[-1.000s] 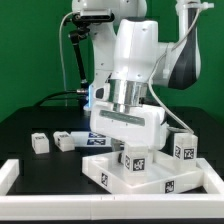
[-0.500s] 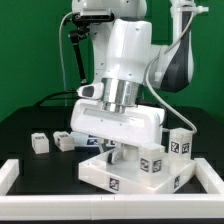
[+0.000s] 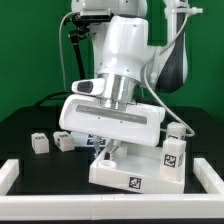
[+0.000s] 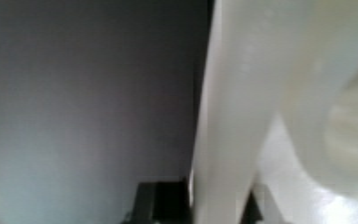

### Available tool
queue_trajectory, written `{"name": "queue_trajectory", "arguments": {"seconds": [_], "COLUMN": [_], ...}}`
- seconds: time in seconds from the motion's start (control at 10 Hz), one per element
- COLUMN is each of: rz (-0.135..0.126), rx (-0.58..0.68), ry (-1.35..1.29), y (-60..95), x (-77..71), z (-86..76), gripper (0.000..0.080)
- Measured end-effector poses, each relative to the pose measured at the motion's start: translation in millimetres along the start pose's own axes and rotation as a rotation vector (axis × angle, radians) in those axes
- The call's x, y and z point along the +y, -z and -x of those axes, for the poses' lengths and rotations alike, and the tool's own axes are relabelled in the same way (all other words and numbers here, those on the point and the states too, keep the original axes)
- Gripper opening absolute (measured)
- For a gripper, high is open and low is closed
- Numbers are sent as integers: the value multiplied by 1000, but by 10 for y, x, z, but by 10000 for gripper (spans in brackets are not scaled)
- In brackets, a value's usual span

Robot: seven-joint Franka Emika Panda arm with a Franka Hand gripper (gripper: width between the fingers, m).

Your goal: Assemble square table

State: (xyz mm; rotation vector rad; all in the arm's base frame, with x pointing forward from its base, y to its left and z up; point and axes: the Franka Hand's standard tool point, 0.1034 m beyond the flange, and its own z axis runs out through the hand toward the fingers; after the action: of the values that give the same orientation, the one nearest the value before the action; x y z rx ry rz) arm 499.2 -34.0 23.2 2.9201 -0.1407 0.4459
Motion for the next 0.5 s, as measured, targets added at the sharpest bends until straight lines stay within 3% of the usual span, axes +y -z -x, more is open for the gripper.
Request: {"name": "queue_trajectory", "arguments": {"seconds": [0.2, 0.4, 0.5], "rz": [-33, -72, -74], "rx": [-31, -104, -98], "ry": [70, 91, 139], "y": [-4, -67, -85], "x": [147, 153, 112], "z": [-214, -185, -176], "gripper": [64, 63, 63]}}
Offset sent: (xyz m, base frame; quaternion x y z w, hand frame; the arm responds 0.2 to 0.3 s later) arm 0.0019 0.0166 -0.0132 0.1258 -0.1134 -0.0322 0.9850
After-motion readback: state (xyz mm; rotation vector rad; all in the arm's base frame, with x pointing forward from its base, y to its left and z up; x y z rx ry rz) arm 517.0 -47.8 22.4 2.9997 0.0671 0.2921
